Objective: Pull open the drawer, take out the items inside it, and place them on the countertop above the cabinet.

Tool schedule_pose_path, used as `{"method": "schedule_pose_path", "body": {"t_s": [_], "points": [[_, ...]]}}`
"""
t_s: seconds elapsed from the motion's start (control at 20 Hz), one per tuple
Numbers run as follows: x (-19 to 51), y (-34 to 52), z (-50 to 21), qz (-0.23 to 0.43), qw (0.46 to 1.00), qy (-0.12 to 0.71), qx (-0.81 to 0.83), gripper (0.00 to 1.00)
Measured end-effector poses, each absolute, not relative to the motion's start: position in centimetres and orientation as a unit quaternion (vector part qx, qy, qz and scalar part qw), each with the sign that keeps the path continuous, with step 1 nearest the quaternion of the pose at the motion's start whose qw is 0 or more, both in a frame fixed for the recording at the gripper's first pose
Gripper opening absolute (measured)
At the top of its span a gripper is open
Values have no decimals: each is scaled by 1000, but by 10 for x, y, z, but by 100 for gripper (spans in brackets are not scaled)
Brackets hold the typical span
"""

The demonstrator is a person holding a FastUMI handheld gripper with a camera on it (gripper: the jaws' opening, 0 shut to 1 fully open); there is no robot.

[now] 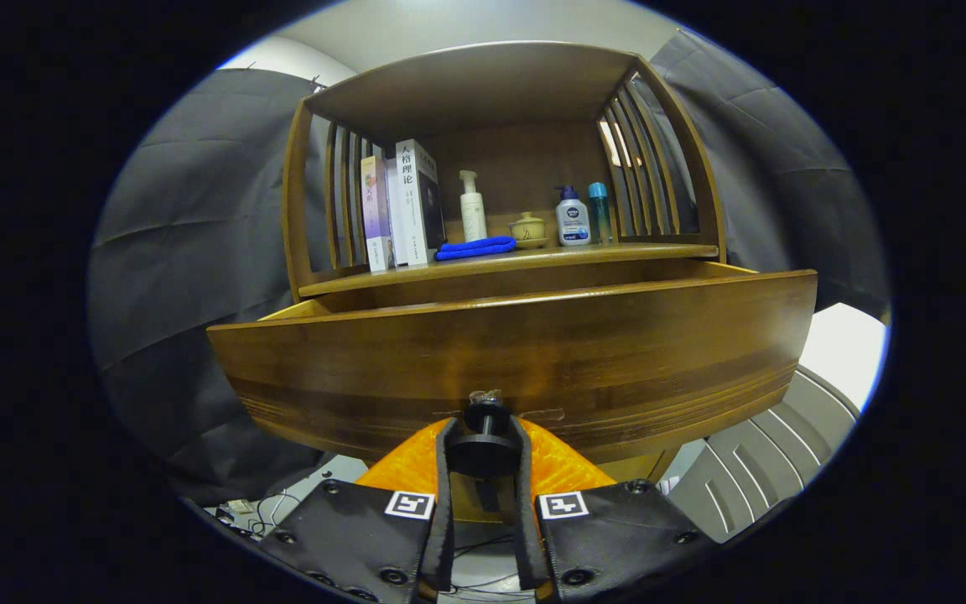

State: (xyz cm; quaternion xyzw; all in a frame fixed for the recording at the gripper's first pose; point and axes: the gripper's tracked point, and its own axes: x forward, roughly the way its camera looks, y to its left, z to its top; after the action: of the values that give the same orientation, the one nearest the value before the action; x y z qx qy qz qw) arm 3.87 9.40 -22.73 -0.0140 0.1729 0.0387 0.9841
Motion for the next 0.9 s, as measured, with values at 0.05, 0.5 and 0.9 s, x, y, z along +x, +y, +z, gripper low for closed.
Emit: {"method": "schedule_pose_path", "body": {"t_s": [0.05,0.5,0.9], "points": [[35,94,-228,39,984,175,-15,31],[23,92,-198,53,991,117,-43,50],[51,86,-109,82,994,70,-33,97]]}}
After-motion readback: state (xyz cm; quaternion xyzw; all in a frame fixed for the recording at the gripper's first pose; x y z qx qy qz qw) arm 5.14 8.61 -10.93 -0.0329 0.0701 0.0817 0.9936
